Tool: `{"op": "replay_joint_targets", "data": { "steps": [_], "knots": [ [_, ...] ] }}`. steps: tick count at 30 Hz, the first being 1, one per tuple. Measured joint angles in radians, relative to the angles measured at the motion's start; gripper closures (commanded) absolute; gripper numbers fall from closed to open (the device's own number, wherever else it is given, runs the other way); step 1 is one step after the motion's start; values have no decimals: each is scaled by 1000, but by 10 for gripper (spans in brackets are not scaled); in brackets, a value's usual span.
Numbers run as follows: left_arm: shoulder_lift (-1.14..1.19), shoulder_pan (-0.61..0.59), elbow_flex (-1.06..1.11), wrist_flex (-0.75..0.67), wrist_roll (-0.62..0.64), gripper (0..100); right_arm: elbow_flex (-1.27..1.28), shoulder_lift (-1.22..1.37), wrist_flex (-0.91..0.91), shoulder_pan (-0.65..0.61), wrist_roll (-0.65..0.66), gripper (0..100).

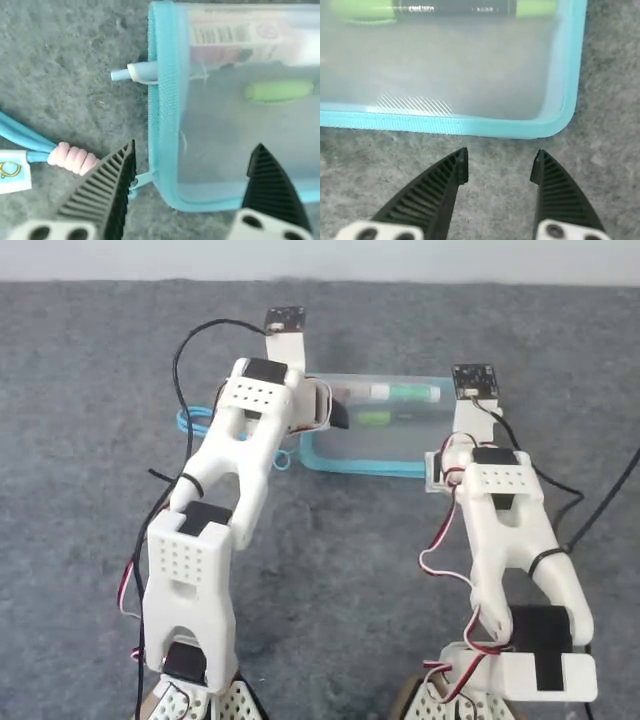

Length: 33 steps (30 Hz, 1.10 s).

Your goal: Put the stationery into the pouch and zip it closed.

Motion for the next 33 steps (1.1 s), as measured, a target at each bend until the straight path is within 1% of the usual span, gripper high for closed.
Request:
{"op": "replay_joint_targets", "data": {
  "steps": [3,6,11,15,20,29,33],
  "knots": [
    [-41,0,40,-9,0,656,0,0,0,2,0,778],
    [-121,0,132,-60,-3,656,0,0,0,3,0,778],
    [-292,0,362,-218,-40,656,0,0,0,0,0,778],
    [-331,-25,483,-336,-43,656,0,0,0,0,0,778],
    [-324,-41,494,-393,-43,656,23,0,-35,2,0,778],
    [-224,-31,494,-462,-43,656,32,0,-55,2,0,778],
    [-189,9,494,-463,-41,656,32,0,-57,2,0,778]
  ]
}}
